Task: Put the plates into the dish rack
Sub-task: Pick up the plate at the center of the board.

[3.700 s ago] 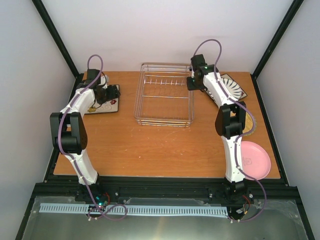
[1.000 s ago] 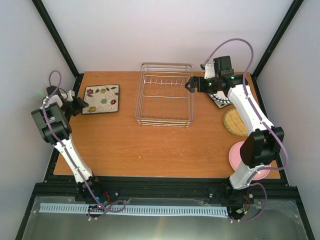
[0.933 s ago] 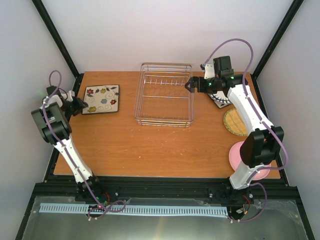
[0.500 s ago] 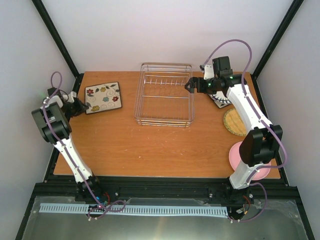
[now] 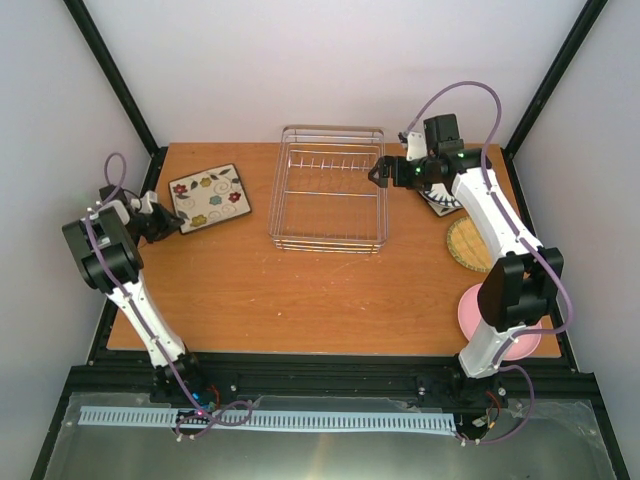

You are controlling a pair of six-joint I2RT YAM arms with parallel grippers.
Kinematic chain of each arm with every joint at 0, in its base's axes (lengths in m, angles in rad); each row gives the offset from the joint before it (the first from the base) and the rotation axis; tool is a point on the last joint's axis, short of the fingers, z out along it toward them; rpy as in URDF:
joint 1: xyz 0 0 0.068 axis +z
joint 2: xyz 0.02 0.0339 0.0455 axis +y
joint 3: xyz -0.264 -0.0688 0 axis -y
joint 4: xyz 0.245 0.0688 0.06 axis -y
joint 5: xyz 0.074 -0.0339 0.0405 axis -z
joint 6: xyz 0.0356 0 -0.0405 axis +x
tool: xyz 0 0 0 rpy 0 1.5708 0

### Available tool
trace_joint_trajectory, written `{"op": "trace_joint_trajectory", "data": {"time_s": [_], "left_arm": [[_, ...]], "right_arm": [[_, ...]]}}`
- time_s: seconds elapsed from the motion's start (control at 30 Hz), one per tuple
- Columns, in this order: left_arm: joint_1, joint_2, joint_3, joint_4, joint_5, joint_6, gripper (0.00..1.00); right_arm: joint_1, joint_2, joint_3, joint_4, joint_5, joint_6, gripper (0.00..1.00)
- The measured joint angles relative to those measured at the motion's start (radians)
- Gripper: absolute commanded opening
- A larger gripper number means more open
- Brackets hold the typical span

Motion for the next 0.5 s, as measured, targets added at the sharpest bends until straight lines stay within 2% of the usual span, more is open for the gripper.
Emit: {"op": "trace_joint_trajectory", "data": {"time_s": [0.27,0.5], "left_arm": [[-0.003,-0.13,-0.188,0.051,0.038,-0.074,0.01],[-0.003,-0.249,-0.279,0.104,0.074,-0.136,0.01]], "right_arm": [[0.0,0.0,-0.015,0.023,-0.088,0.002,1.0],[0.0,-0.007,-0.036,0.044,-0.177,0.005,1.0]]}}
